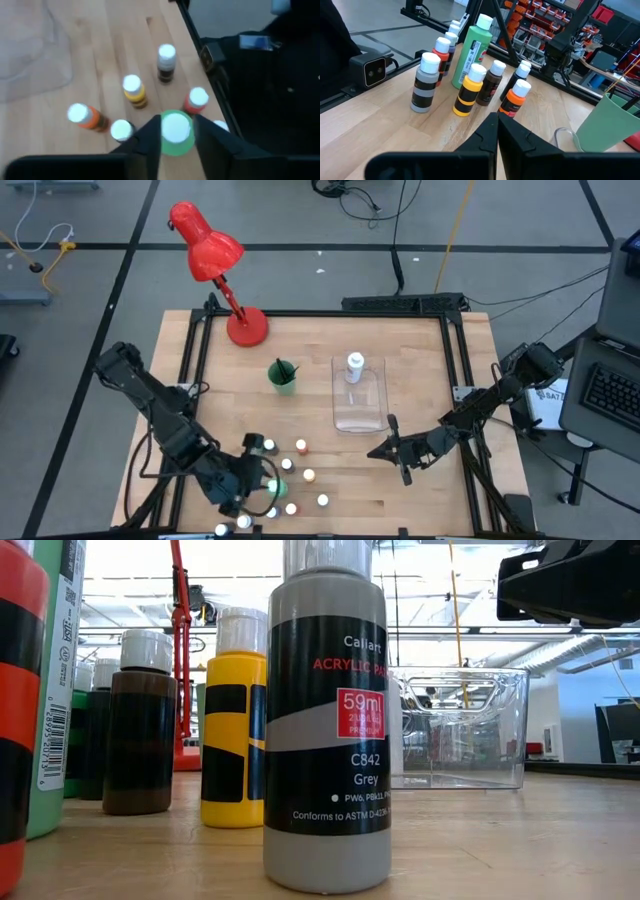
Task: Pick & Place Paint Supplies
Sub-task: Put the large green paint bottle into the transparent bin
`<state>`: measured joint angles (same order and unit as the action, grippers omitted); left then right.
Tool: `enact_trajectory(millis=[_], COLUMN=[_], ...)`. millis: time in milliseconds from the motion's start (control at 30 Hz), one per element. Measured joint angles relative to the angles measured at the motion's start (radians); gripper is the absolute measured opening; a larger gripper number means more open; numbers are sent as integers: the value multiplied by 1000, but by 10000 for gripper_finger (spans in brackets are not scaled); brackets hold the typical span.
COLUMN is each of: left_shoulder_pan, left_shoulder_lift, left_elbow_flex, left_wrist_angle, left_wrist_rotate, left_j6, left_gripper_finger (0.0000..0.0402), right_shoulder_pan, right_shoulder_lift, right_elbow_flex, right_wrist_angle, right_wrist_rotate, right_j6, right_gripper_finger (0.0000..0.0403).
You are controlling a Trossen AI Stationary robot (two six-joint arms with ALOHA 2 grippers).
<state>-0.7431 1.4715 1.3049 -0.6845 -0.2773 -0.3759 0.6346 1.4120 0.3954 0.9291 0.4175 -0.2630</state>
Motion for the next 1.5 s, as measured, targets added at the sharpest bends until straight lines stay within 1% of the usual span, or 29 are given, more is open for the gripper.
enact_trajectory(millis=[67,200,367,467,533,633,833,1200,1367,1433,1500], left_shoulder_pan=[6,13,31,38,38,38,50,66,66,66,66], left_shoulder_lift=[0,0,-1,0,0,0,0,0,0,0,0], left_elbow_flex=[-11,-32,-81,-124,-149,-176,-218,-223,-223,-223,-223], left_wrist_angle=[2,8,44,116,169,197,240,274,260,262,267], left_wrist_rotate=[23,32,109,151,153,143,123,121,123,129,150], left_j6=[-1,17,40,66,87,95,104,101,86,86,86], left_gripper_finger=[153,223,294,322,334,341,325,257,208,179,143], right_shoulder_pan=[0,0,0,0,0,0,0,0,0,0,0], right_shoulder_lift=[0,0,0,0,0,0,0,0,0,0,0], right_elbow_flex=[0,0,0,0,0,0,0,0,0,0,0], right_wrist_angle=[0,-1,-3,-3,-3,-3,-4,-4,-4,-4,-4], right_wrist_rotate=[0,0,0,0,0,0,0,0,0,0,0], right_j6=[1,11,13,15,16,16,16,16,16,16,16], right_gripper_finger=[4,4,4,4,4,4,4,4,4,4,4])
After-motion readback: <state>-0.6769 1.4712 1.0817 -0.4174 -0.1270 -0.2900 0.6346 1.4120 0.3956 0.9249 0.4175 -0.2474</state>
